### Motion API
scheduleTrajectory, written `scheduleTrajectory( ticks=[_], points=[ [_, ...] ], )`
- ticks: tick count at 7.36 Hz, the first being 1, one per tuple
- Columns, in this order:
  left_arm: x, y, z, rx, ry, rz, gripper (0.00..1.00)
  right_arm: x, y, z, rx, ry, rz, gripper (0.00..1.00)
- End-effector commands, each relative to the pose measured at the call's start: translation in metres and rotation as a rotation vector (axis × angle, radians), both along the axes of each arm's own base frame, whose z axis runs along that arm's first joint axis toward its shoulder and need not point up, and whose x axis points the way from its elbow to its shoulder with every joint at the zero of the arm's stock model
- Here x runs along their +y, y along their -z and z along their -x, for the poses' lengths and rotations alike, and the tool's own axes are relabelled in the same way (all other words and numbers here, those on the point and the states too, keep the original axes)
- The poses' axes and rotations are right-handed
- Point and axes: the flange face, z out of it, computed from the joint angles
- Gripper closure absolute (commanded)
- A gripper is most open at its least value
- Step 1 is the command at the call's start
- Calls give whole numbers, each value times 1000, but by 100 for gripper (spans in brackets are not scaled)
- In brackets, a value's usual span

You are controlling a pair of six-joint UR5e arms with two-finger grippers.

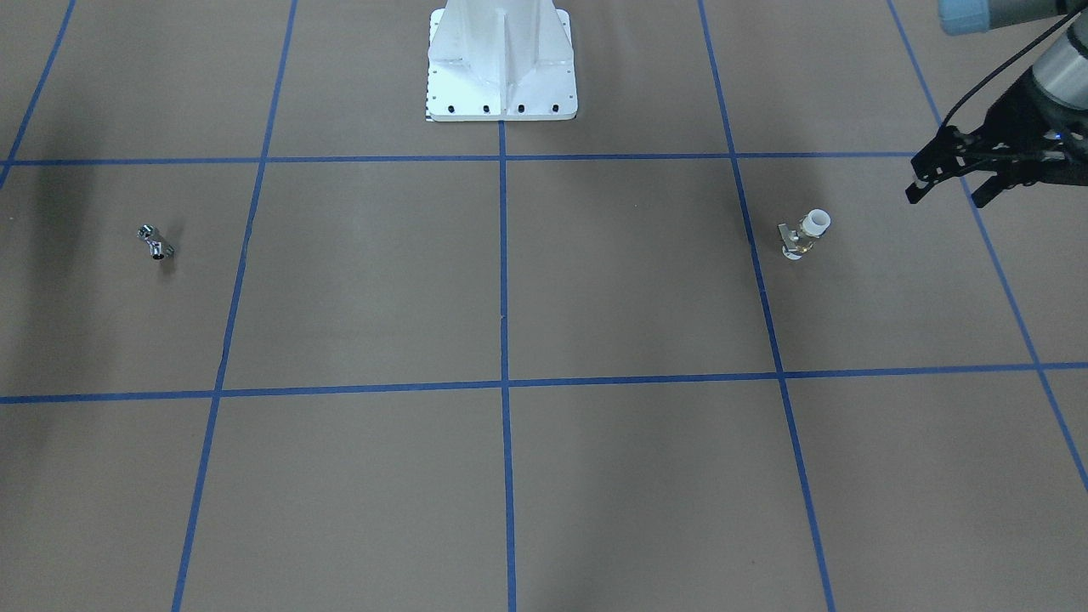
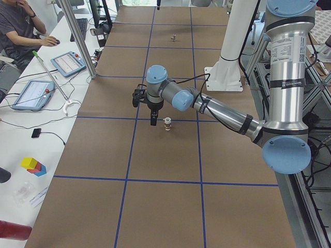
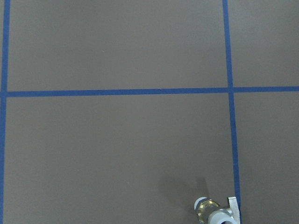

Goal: Assemble PPR valve and pipe with both arms
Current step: 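Lower the left gripper onto the white-and-brass valve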

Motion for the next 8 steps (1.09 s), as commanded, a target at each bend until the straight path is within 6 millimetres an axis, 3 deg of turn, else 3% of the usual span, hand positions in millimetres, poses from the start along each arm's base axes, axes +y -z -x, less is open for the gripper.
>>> scheduleTrajectory(
  ticks=[1, 3, 4, 8],
  points=[
    [18, 24, -84, -29, -2, 21, 1, 0, 1, 7, -7, 13, 2, 0],
    [29, 13, -117, -52, -57, 16, 1, 0, 1, 10, -4, 17, 2, 0],
    [33, 7, -123, -60, -72, 25, 1, 0, 0, 12, -4, 19, 5, 0],
    [32, -14, -126, -81, -96, 53, 1, -1, 0, 15, -4, 26, 6, 0]
  ],
)
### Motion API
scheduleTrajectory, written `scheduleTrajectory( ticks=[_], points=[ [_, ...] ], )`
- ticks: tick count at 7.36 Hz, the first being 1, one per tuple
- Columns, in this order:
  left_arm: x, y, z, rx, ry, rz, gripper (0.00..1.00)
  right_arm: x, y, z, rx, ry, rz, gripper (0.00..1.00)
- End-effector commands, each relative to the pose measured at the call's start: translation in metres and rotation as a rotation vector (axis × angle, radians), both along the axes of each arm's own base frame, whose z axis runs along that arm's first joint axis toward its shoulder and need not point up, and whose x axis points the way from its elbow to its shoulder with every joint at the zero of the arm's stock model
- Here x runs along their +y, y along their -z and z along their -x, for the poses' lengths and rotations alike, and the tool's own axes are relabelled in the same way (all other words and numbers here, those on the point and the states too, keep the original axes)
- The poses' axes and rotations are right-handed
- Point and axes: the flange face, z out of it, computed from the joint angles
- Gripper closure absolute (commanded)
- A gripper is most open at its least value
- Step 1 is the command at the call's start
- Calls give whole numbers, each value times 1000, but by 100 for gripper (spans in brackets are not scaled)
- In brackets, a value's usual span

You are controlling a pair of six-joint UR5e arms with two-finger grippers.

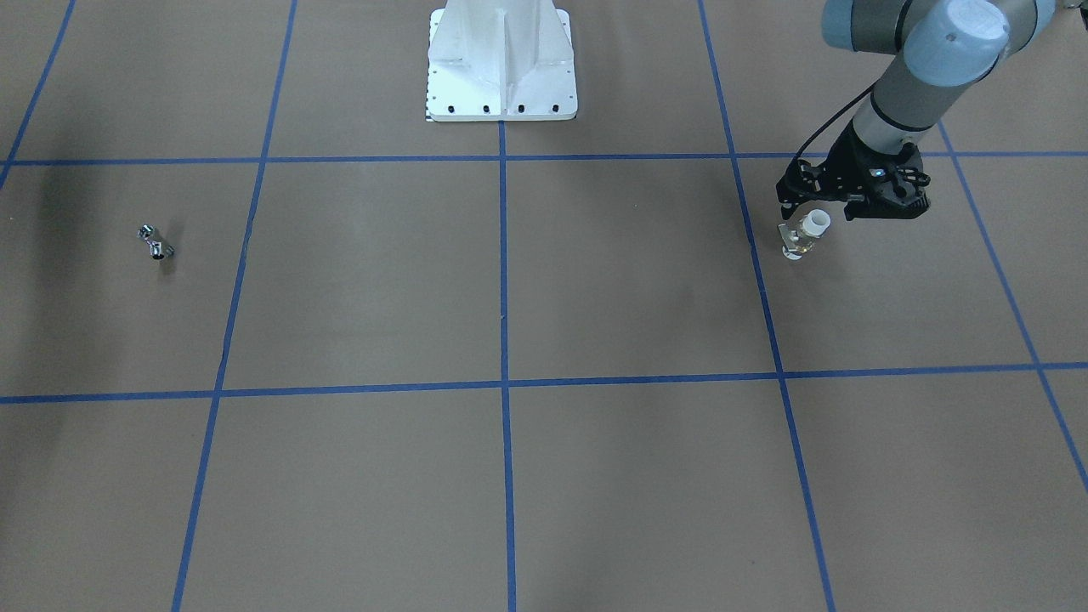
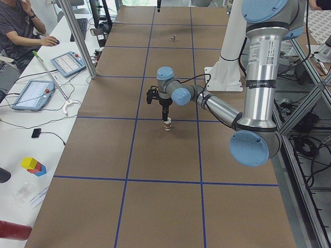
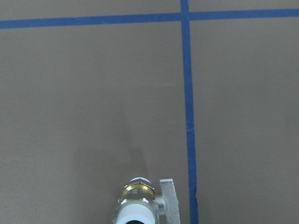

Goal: Assemble PPR valve and pipe with both arms
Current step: 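Lower the left gripper onto the white-and-brass valve, then close the left gripper on the valve's white pipe end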

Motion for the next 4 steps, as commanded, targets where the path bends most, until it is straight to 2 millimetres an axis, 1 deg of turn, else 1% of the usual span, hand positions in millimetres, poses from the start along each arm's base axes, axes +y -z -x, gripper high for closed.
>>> scheduleTrajectory(
  ticks=[1, 2, 4],
  points=[
    [-2, -13, -4, -12, -9, 19, 1, 0, -1, 2, 1, 3, 3, 0],
    [-4, -19, -6, -19, -10, 26, 1, 0, -2, 2, 1, 3, 4, 0],
    [-3, -19, -8, -1, -24, 41, 3, 0, -1, 3, 1, 4, 3, 0]
  ],
)
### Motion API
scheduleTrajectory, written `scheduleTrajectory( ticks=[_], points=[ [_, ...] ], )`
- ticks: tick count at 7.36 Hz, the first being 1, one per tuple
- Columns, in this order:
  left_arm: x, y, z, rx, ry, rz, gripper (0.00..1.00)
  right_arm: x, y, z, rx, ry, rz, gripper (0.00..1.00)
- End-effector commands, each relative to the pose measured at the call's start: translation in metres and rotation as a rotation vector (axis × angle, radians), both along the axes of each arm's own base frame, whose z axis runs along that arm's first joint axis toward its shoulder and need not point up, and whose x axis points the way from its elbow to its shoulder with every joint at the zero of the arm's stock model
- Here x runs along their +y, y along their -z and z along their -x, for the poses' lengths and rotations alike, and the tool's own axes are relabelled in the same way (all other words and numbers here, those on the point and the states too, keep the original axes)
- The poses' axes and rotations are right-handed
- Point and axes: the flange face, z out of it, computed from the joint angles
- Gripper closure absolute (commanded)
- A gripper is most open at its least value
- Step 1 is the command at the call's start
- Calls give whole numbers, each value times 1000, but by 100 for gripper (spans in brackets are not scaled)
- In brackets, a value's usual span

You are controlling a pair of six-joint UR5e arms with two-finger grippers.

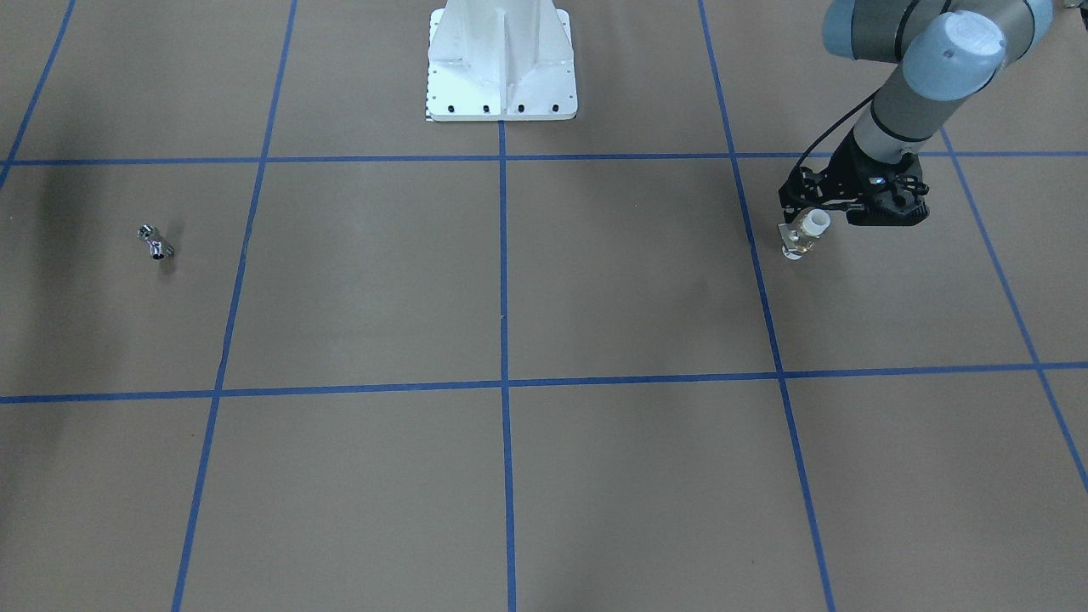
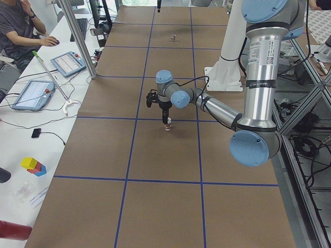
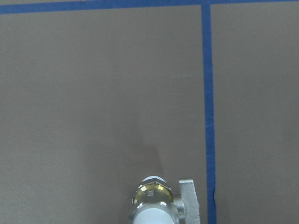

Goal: Assemble PPR valve and pipe with both arms
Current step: 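Close the left gripper on the valve's white pipe end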

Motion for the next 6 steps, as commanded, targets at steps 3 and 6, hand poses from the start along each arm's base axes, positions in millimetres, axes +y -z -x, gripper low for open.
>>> scheduleTrajectory(
  ticks=[3, 6],
  points=[
    [4, 0, -4, 37, -41, 37, 14, 0, 0, 1, 0, 1, -1, 0],
    [4, -5, -3, 30, -42, 41, 15, 0, 1, 1, -1, 0, -1, 0]
  ],
)
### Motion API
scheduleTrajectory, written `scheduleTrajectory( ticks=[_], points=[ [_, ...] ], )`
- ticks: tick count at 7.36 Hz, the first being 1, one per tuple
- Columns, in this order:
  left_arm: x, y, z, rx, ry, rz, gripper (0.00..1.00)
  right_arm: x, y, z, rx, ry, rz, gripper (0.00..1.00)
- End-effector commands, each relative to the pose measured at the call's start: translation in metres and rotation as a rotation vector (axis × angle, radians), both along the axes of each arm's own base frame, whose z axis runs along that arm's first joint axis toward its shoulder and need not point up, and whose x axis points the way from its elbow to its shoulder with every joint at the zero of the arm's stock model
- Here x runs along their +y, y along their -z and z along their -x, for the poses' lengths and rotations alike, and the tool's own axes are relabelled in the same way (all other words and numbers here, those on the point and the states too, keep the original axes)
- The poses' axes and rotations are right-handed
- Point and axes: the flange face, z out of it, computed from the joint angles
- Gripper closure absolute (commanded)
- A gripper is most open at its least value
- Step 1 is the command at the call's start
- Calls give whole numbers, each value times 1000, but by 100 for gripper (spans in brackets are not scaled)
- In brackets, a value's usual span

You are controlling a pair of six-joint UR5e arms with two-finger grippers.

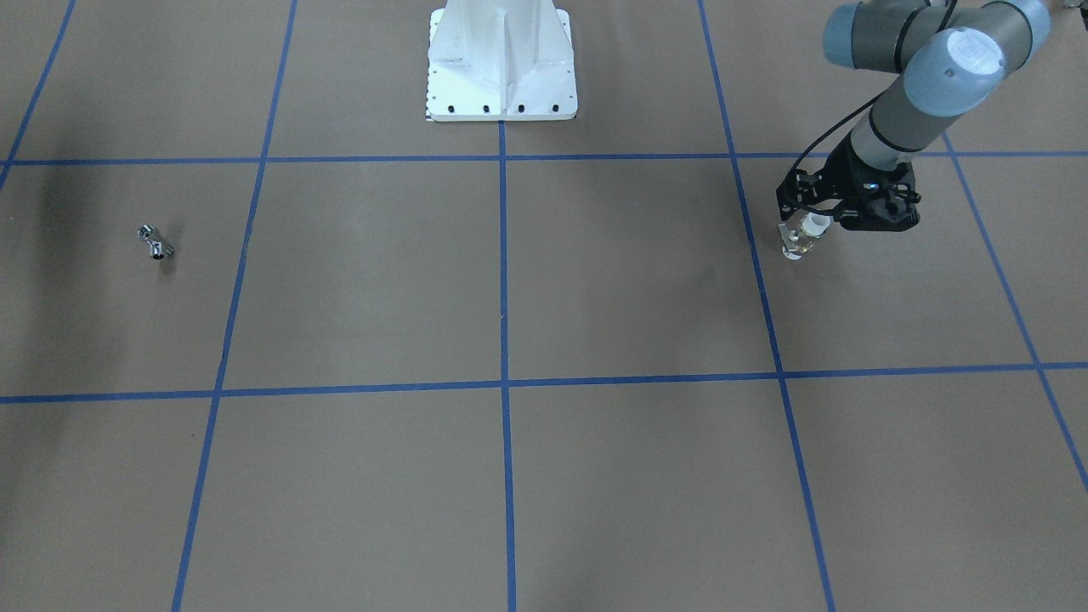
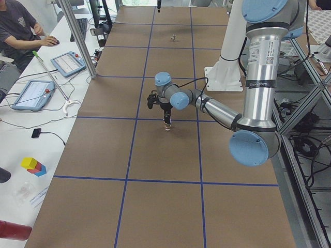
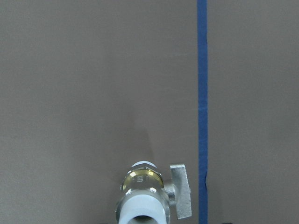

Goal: Assemble PPR valve and pipe with both arms
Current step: 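Close the left gripper on the valve's white pipe end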

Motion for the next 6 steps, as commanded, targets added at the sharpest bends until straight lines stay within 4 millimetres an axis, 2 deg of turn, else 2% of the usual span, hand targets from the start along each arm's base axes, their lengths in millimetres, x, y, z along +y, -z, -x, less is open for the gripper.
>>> scheduleTrajectory(
  ticks=[1, 6],
  points=[
    [0, -2, 0, -3, -1, 1, 15, 0, 0, 1, -1, 2, 0, 0],
    [-2, -9, -1, -16, 1, 6, 17, 0, 0, 2, -1, 4, 1, 0]
  ],
)
